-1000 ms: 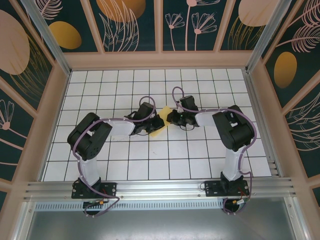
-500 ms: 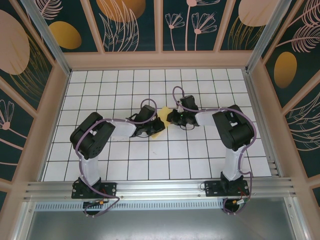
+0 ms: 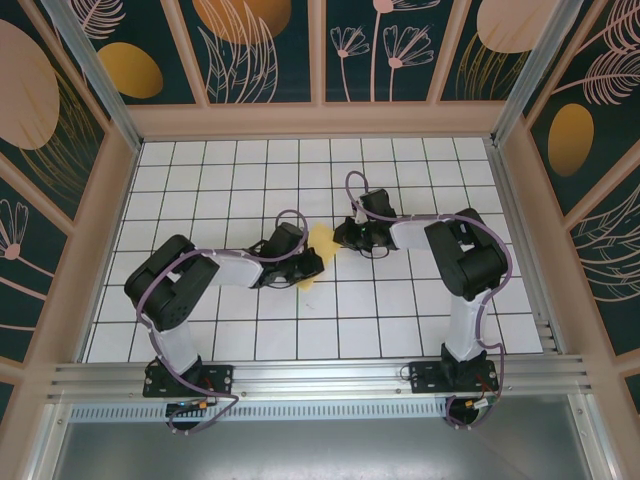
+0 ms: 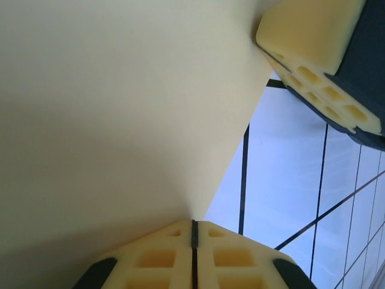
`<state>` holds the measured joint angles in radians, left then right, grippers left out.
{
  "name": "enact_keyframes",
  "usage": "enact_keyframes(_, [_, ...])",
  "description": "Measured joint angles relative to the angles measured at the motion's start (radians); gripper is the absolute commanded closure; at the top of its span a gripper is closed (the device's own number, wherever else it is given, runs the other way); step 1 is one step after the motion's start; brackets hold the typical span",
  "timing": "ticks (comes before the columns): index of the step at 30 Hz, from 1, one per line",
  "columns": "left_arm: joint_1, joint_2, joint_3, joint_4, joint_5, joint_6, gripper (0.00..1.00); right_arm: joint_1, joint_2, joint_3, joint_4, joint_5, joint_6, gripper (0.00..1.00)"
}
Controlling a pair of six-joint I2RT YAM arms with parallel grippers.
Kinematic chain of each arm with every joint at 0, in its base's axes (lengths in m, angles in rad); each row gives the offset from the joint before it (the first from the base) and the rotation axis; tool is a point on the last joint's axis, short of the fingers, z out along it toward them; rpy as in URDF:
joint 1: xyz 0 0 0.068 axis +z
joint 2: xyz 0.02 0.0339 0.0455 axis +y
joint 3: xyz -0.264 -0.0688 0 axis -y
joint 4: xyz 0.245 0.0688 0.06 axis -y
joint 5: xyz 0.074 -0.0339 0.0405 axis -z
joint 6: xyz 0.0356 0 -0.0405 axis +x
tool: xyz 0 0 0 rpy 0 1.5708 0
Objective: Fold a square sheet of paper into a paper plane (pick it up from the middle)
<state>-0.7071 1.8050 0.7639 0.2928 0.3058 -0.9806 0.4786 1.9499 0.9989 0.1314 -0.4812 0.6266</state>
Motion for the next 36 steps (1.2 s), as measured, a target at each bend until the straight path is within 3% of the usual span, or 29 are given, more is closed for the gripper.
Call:
enact_keyframes(10, [-0.002,-0.013,-0.013,0.000,0.000,0.000,0.89,0.004,0.024,0.057,-0.092,0.012,-0.015,0.91])
enact_keyframes(36, [-0.052,-0.185,-0.190,-0.034,-0.019,-0.024,0.88,0.014,0.056,0.108,-0.135,0.029,-0.019,0.92])
